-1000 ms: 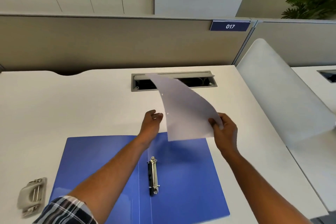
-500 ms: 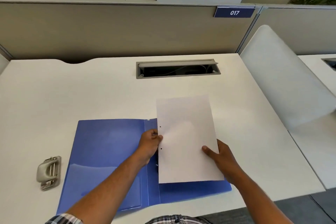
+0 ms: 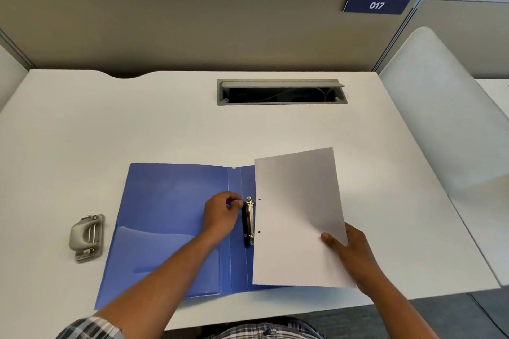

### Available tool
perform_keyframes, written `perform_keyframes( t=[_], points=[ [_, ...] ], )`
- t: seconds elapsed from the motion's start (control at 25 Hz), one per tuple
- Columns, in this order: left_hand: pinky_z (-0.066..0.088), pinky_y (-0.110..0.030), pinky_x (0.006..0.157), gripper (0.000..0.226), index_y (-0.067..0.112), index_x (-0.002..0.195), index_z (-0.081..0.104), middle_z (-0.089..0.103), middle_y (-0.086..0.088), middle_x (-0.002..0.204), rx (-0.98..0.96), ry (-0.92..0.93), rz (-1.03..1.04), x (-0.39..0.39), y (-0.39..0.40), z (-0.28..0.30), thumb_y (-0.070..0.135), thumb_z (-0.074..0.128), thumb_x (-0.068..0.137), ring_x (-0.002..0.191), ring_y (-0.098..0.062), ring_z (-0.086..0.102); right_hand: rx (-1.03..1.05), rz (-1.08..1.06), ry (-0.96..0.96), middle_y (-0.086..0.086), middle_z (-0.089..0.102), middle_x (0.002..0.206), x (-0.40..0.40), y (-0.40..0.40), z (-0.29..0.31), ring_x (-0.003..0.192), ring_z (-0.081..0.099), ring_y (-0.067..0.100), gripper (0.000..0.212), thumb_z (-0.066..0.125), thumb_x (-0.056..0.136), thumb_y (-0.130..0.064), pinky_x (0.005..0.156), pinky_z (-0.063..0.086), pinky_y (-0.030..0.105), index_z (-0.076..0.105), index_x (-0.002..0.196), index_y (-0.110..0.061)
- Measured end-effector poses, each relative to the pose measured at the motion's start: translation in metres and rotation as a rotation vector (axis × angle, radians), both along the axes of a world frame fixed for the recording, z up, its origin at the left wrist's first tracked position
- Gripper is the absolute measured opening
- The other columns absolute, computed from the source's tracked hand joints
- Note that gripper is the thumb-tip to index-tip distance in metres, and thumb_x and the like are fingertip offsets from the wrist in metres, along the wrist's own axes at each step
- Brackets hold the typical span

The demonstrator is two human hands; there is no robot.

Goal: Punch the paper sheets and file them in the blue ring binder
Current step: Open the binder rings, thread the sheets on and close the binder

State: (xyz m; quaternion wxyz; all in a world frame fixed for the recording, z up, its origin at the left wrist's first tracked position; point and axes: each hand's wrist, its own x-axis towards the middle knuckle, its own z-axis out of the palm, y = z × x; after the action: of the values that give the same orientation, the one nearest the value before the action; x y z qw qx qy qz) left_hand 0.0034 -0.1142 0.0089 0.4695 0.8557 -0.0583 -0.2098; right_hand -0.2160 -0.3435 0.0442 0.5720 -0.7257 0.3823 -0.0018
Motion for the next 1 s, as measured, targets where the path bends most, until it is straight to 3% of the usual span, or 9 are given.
perform_keyframes(
  t=[0.16,0.36,0.56,0.76,0.88,1.0],
  points=[
    [0.042,-0.011,0.061,0.009,0.016,0.091,0.074,0.066,0.009,0.084,0.035,-0.005,-0.025,0.004,-0.015,0.007,0.016,0.065,0.092,0.073,0.000,0.057,-0.016,0.029,0.009,-0.010,0.079,0.098,0.009,0.002,0.002,0.084,0.075,0.010,0.023,0.073,0.093,-0.029,0.075,0.058,0.033,0.070,0.115,-0.027],
    [0.049,-0.022,0.067,0.011,0.011,0.082,0.077,0.070,0.004,0.078,0.090,0.035,-0.047,0.013,-0.027,0.006,0.019,0.072,0.088,0.073,-0.011,0.063,-0.061,0.075,0.010,-0.008,0.076,0.111,0.014,0.000,-0.004,0.097,0.073,0.016,0.042,0.074,0.088,-0.044,0.087,0.060,0.042,0.067,0.125,-0.027],
    [0.042,-0.017,0.055,0.018,0.009,0.076,0.075,0.062,0.006,0.063,0.117,0.075,-0.060,0.016,-0.030,0.001,0.022,0.073,0.088,0.059,-0.005,0.055,-0.082,0.079,0.023,-0.008,0.075,0.114,0.011,-0.004,-0.011,0.099,0.073,0.016,0.044,0.072,0.088,-0.045,0.088,0.060,0.044,0.065,0.128,-0.028],
    [0.041,-0.013,0.056,0.007,0.016,0.083,0.068,0.054,0.005,0.062,0.039,0.041,-0.040,0.008,-0.028,0.004,0.015,0.073,0.087,0.058,-0.007,0.051,-0.123,0.078,0.059,-0.006,0.075,0.114,0.010,-0.008,-0.014,0.098,0.072,0.016,0.039,0.072,0.092,-0.039,0.087,0.061,0.042,0.066,0.127,-0.025],
    [0.048,-0.017,0.063,0.020,0.024,0.083,0.063,0.056,0.002,0.064,-0.035,0.032,-0.051,-0.001,-0.022,0.001,0.012,0.078,0.082,0.062,-0.009,0.055,-0.157,0.075,0.073,-0.005,0.074,0.115,0.010,-0.010,-0.015,0.100,0.071,0.017,0.040,0.072,0.092,-0.038,0.088,0.060,0.041,0.065,0.129,-0.024],
    [0.047,-0.019,0.064,0.025,0.022,0.092,0.062,0.056,0.005,0.067,-0.040,0.017,-0.066,-0.010,-0.018,0.000,0.010,0.080,0.079,0.063,-0.008,0.055,-0.159,0.074,0.079,-0.006,0.074,0.115,0.009,-0.011,-0.016,0.099,0.071,0.017,0.040,0.072,0.091,-0.039,0.089,0.060,0.043,0.065,0.128,-0.024]
  ],
)
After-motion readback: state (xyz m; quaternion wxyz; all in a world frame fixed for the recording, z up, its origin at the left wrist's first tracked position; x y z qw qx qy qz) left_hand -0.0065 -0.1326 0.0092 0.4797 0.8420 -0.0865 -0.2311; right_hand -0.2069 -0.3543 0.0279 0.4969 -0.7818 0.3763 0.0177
